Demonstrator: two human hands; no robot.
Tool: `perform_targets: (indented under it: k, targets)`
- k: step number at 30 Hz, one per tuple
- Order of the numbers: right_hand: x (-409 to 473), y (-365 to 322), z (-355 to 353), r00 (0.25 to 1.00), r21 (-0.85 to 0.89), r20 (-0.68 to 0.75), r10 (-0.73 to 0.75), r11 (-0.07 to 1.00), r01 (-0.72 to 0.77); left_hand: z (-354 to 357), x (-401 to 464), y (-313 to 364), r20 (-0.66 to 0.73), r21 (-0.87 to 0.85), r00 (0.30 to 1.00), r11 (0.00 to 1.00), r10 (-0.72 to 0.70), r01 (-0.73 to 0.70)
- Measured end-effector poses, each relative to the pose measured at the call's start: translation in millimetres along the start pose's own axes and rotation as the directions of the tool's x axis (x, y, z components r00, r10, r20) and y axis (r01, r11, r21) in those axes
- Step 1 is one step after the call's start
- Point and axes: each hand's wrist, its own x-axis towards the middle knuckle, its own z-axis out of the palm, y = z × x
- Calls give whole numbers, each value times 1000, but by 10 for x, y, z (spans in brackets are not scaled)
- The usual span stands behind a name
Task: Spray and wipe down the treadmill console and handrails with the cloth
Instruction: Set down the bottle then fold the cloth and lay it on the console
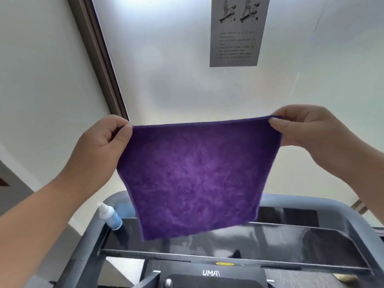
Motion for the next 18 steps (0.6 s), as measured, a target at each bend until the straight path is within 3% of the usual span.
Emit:
perform_targets:
  k: [3,7,13,16,18]
  targets:
    - [5,189,34,982,-19,34,184,983,-184,143,71,-222,189,-65,970,983,-155,169]
    - [201,790,239,868,-136,1,496,860,-492,676,202,-816,367,38,844,913,-390,405]
    - [319,1737,662,737,-247,-210,642,695,-676,1560,28,-1529,316,296,801,855,-509,427]
    - [41,2008,798,730,-333,-325,601,650,-683,1615,-398,-1559,273,288,829,864,-488,414]
    - [-350,2181,944,691,-287,-303,657,629,-723,1538,-824,-1559,248,239,814,848,-525,473]
